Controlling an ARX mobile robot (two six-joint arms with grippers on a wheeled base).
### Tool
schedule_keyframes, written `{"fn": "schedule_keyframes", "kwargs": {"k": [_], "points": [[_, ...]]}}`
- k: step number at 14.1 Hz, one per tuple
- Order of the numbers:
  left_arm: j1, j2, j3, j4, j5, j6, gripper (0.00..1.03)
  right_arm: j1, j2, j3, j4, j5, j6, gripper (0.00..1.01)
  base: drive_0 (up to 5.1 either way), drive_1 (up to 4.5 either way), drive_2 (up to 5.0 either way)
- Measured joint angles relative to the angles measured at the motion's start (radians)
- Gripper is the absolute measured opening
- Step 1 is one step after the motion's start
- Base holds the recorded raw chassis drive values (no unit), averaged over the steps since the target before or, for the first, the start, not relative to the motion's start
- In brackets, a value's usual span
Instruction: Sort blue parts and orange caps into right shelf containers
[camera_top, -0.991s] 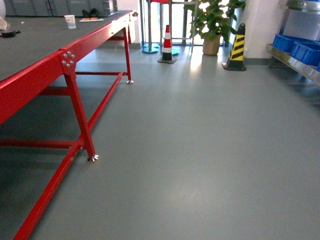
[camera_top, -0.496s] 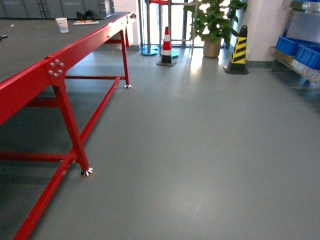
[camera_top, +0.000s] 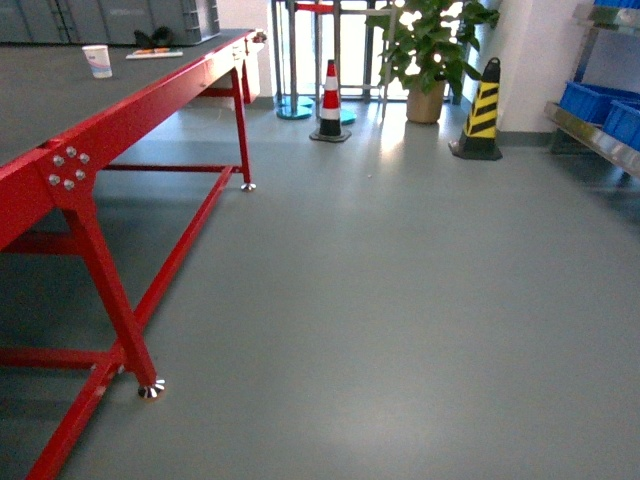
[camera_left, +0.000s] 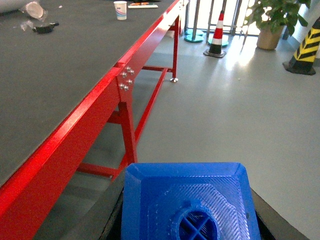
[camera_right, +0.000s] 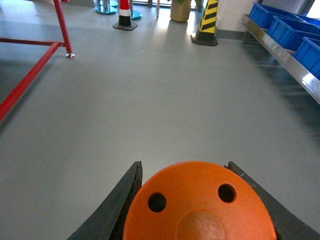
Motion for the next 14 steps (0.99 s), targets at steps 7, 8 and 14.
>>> {"fn": "schedule_keyframes", "kwargs": {"k": [7, 8, 14], "points": [[0.0, 0.0, 0.0, 0.005, 0.0, 0.0, 0.45, 0.0, 0.0, 0.0, 0.001, 0.0, 0.0, 0.43, 0.0, 3.66, -3.7], [0.001, 0.005, 0.0, 0.004, -0.006, 0.0, 0.45, 0.006, 0.003, 0.0, 0.006, -0.004, 0.0, 0.43, -2.0, -1.97, -2.0], [-0.002, 0.003, 0.0, 0.001, 0.0, 0.0, 0.45, 0.005, 0.002, 0.0, 0.0, -0.003, 0.0, 0.43, -1.7, -1.65, -1.7]]}}
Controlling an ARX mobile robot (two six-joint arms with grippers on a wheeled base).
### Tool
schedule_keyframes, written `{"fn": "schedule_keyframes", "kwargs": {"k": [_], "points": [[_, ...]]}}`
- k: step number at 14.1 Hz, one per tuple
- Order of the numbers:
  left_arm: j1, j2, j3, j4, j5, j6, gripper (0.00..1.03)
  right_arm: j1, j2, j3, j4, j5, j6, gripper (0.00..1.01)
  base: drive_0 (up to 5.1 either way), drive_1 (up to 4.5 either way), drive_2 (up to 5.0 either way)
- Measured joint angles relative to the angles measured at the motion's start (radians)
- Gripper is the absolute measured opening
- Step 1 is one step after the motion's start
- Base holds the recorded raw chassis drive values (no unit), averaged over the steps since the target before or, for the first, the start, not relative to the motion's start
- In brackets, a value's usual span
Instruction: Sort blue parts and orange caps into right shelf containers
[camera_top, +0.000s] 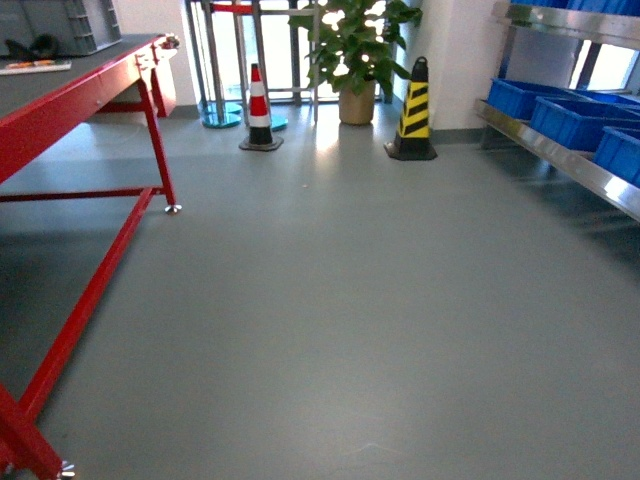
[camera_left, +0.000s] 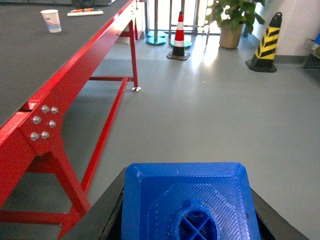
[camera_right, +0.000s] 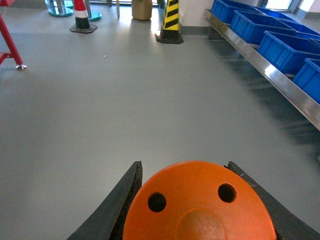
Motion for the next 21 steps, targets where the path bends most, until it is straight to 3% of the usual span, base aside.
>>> {"fn": "schedule_keyframes", "kwargs": {"k": [21], "points": [[0.001, 0.0, 0.0, 0.0, -0.002, 0.0, 0.45, 0.0, 0.0, 0.0, 0.0, 0.0, 0.0, 0.43, -1.6, -1.58, -1.6]]}}
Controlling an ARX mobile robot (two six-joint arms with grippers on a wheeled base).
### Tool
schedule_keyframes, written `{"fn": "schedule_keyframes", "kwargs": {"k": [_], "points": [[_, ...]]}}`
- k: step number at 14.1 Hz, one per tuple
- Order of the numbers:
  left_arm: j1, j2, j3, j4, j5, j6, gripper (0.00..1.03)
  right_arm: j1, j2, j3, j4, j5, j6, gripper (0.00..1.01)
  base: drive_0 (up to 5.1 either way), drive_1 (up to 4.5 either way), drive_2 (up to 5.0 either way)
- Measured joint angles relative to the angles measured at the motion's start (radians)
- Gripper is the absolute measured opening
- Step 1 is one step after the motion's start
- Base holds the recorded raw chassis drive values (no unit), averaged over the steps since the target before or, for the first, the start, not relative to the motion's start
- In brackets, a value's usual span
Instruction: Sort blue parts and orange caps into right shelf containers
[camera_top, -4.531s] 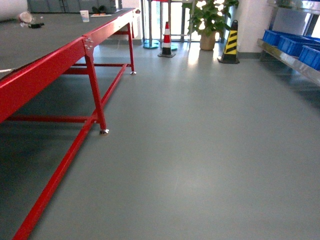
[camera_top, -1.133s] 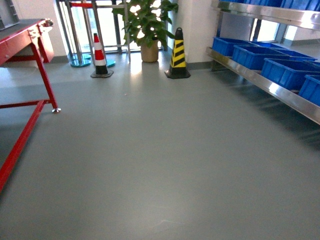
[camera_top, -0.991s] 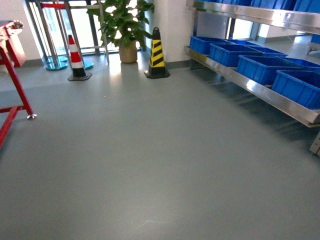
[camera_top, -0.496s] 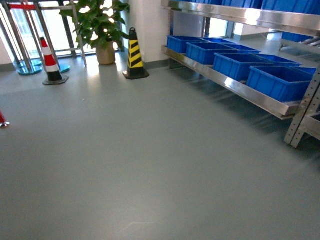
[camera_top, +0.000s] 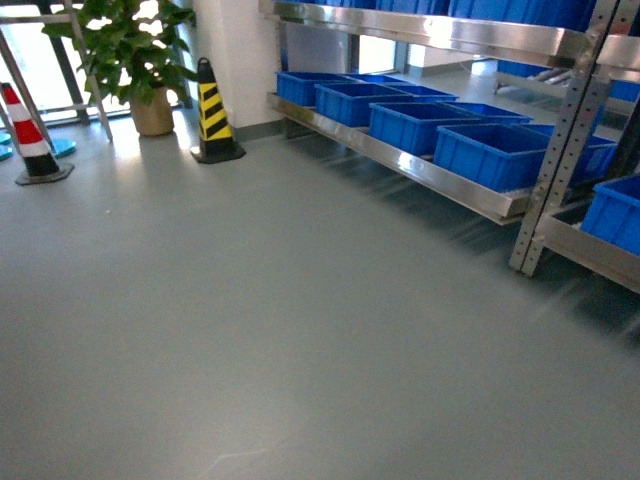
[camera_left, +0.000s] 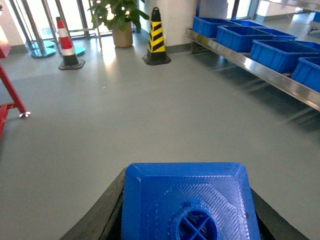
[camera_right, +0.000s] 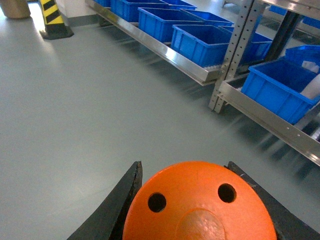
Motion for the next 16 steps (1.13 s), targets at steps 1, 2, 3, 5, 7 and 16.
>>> {"fn": "schedule_keyframes", "kwargs": {"k": [1, 2, 3, 5, 7, 16], "points": [[0.0, 0.0, 0.0, 0.0, 0.0, 0.0, 0.45, 0.0, 0.0, 0.0, 0.0, 0.0, 0.0, 0.43, -1.6, -1.58, -1.6], [0.0, 0.0, 0.0, 0.0, 0.003, 0.0, 0.45, 0.0, 0.0, 0.0, -0.001, 0.0, 0.0, 0.43, -1.6, -1.58, -1.6], [0.0, 0.0, 0.0, 0.0, 0.002, 0.0, 0.45, 0.0, 0.0, 0.0, 0.0, 0.0, 0.0, 0.43, -1.7, -1.68, -1.7], [0.001, 0.0, 0.0, 0.0, -0.001, 0.0, 0.45, 0.0, 0.0, 0.0, 0.0, 0.0, 0.0, 0.43, -1.7, -1.72, -1.7], [0.0, 0.0, 0.0, 0.0, 0.002, 0.0, 0.45, 0.0, 0.0, 0.0, 0.0, 0.0, 0.0, 0.43, -1.6, -1.56, -1.6], [0.0, 0.0, 0.0, 0.0, 0.001, 0.0, 0.45, 0.0, 0.0, 0.0, 0.0, 0.0, 0.0, 0.43, -1.6, -1.58, -1.6]]}}
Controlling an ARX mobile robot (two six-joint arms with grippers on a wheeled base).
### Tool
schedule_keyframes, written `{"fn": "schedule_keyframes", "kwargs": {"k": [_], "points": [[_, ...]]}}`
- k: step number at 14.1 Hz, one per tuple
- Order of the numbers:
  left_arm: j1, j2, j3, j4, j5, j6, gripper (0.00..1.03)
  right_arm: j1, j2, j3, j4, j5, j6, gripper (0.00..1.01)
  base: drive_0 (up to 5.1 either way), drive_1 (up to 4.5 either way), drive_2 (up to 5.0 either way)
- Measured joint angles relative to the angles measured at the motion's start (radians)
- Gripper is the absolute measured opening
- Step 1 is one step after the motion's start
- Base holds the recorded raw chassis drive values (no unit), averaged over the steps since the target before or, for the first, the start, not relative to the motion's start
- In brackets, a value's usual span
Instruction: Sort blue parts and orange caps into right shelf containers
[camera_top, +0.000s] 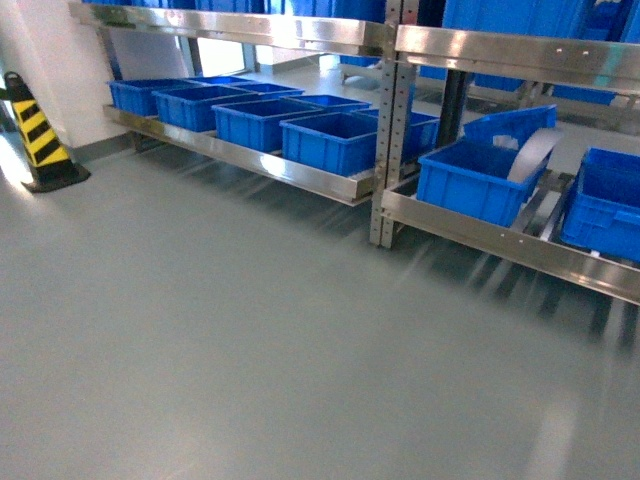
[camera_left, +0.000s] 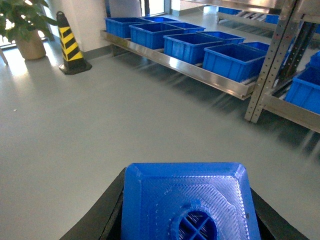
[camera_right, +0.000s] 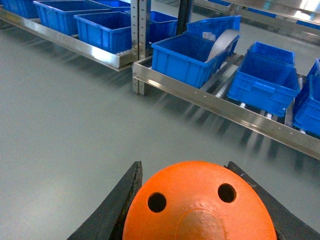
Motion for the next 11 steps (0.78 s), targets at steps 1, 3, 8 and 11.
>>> {"fn": "schedule_keyframes", "kwargs": {"k": [1, 3, 8, 11], "points": [[0.0, 0.0, 0.0, 0.0, 0.0, 0.0, 0.45, 0.0, 0.0, 0.0, 0.0, 0.0, 0.0, 0.43, -1.7, -1.67, -1.7], [0.0, 0.0, 0.0, 0.0, -0.001, 0.0, 0.45, 0.0, 0.0, 0.0, 0.0, 0.0, 0.0, 0.43, -1.7, -1.69, -1.7], [0.0, 0.0, 0.0, 0.0, -0.001, 0.0, 0.45, 0.0, 0.0, 0.0, 0.0, 0.001, 0.0, 0.43, -1.6, -1.56, -1.6], [0.0, 0.0, 0.0, 0.0, -0.001, 0.0, 0.45, -0.001, 0.0, 0.0, 0.0, 0.003, 0.0, 0.43, -1.6, -1.6, -1.6]]}}
